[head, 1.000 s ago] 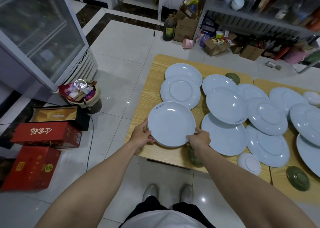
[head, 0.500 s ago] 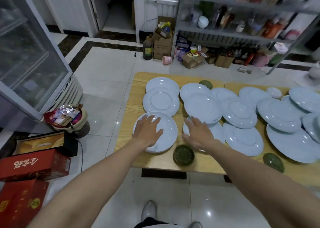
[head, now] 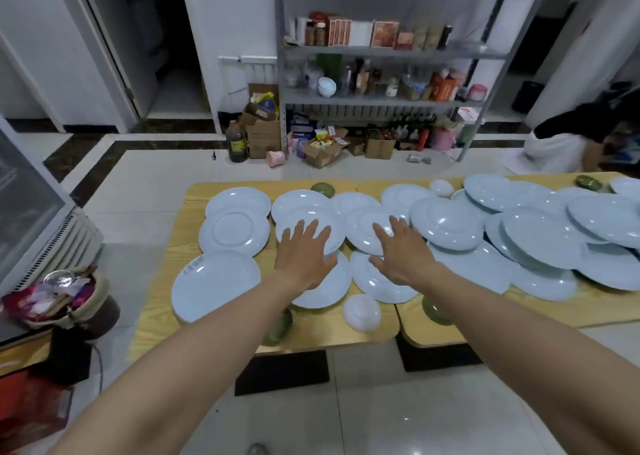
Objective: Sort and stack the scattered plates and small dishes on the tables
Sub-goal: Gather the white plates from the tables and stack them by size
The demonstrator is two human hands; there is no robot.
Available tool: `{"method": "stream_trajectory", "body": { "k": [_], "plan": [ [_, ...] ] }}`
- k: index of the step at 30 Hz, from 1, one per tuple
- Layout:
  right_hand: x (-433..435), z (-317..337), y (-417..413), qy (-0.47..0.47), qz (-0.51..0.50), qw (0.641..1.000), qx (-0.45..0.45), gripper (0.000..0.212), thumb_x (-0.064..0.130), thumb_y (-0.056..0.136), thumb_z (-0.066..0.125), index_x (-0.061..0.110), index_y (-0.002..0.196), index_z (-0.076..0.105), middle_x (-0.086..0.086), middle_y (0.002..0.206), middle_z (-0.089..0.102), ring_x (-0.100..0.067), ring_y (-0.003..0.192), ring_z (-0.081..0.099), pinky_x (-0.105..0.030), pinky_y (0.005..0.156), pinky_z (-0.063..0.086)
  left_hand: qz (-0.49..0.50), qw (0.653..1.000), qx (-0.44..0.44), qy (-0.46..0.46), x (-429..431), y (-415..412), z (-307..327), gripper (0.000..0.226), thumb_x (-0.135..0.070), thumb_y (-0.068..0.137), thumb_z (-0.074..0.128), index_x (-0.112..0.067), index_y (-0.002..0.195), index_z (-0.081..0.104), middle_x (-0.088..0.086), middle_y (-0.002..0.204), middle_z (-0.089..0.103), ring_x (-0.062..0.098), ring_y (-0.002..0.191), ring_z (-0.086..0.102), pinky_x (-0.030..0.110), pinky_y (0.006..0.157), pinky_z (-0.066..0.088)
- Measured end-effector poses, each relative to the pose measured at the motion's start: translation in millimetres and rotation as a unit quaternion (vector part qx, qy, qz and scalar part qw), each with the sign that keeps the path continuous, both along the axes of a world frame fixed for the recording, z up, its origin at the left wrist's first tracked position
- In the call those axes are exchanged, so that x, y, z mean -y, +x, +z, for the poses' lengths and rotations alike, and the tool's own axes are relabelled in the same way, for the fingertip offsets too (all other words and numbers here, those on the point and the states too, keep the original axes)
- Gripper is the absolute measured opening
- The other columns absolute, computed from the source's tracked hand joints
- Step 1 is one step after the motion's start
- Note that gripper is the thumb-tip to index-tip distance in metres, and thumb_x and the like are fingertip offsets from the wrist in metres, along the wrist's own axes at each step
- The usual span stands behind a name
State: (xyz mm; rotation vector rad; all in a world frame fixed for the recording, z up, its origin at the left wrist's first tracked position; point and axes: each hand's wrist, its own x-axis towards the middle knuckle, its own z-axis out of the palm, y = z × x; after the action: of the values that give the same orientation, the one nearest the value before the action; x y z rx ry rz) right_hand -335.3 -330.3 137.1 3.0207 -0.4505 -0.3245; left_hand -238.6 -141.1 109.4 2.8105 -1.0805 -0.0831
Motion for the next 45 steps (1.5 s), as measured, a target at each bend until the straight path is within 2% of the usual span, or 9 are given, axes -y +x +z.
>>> {"method": "stream_trajectory", "body": {
  "k": [8,16,22,27,32,37,41,43,45],
  "plan": [
    [56,-1,-30,0.0,0.003,0.998,0.063,0.072,0.048,0.102,0.038,0.016,0.157,0.005,-0.019,0.164,0.002,-0.035,0.151,0.004,-0.046,0.121,0.01,0.013,0.999,0.029,-0.012,70,-35,8,0.065,-0.052,0.1,0.034,-0.023,0.156,0.018,0.005,0.164,0.013,0.029,0.151,0.007,0.047,0.12,0.008],
    [104,-9,1,0.018,-0.017,0.996,0.089,0.074,0.046,0.102,0.041,0.017,0.158,0.003,-0.017,0.164,-0.004,-0.034,0.151,-0.003,-0.046,0.121,0.005,-0.007,0.995,0.084,-0.055,126,-10,12,0.061,-0.044,0.1,0.039,-0.021,0.154,0.024,0.006,0.162,0.021,0.027,0.149,0.017,0.045,0.118,0.017],
    [138,-21,39,0.053,-0.042,0.994,0.091,0.074,0.047,0.101,0.043,0.018,0.158,0.005,-0.015,0.165,0.0,-0.031,0.152,0.0,-0.044,0.121,0.01,0.014,0.997,0.045,-0.054,169,33,-9,0.063,-0.047,0.099,0.04,-0.023,0.155,0.023,0.007,0.162,0.022,0.028,0.148,0.02,0.045,0.117,0.019],
    [156,-33,60,0.133,-0.077,0.985,0.081,0.076,0.046,0.099,0.049,0.021,0.158,0.01,-0.013,0.164,0.007,-0.03,0.151,0.009,-0.043,0.117,0.023,0.027,0.999,-0.024,-0.041,188,57,-32,0.063,-0.048,0.098,0.044,-0.02,0.152,0.028,0.009,0.154,0.036,0.028,0.141,0.03,0.04,0.11,0.028],
    [173,-50,85,0.263,-0.124,0.954,0.074,0.076,0.041,0.096,0.057,0.017,0.157,0.018,-0.011,0.16,0.025,-0.028,0.147,0.023,-0.038,0.114,0.027,0.057,0.99,-0.12,-0.043,201,86,-48,0.059,-0.045,0.096,0.051,-0.016,0.146,0.038,0.012,0.137,0.052,0.031,0.127,0.044,0.039,0.097,0.039],
    [189,-77,111,0.375,-0.217,0.9,0.048,0.074,0.039,0.092,0.064,0.015,0.153,0.03,-0.008,0.154,0.039,-0.028,0.141,0.036,-0.033,0.109,0.033,0.089,0.984,-0.152,-0.009,218,120,-63,0.065,-0.05,0.097,0.051,-0.017,0.15,0.032,0.013,0.137,0.052,0.033,0.126,0.046,0.042,0.099,0.04],
    [203,-99,127,0.419,-0.282,0.862,0.041,0.067,0.037,0.091,0.065,0.014,0.148,0.038,-0.005,0.146,0.047,-0.026,0.133,0.044,-0.03,0.096,0.04,0.111,0.977,-0.181,0.024,233,149,-75,0.07,-0.056,0.093,0.054,-0.02,0.149,0.034,0.011,0.137,0.053,0.033,0.125,0.048,0.043,0.097,0.043],
    [210,-107,133,0.422,-0.288,0.859,0.039,0.057,0.034,0.09,0.065,0.016,0.139,0.045,-0.005,0.137,0.054,-0.025,0.125,0.049,-0.026,0.085,0.038,0.118,0.972,-0.2,0.041,240,162,-82,0.071,-0.059,0.09,0.057,-0.021,0.147,0.037,0.01,0.138,0.053,0.033,0.125,0.047,0.043,0.097,0.042],
    [215,-115,139,0.427,-0.285,0.858,0.027,0.049,0.033,0.088,0.066,0.017,0.132,0.05,-0.005,0.13,0.059,-0.025,0.118,0.053,-0.026,0.082,0.037,0.121,0.967,-0.216,0.054,246,172,-88,0.072,-0.061,0.088,0.059,-0.022,0.145,0.04,0.009,0.138,0.053,0.032,0.126,0.046,0.044,0.098,0.039]
  ]
}}
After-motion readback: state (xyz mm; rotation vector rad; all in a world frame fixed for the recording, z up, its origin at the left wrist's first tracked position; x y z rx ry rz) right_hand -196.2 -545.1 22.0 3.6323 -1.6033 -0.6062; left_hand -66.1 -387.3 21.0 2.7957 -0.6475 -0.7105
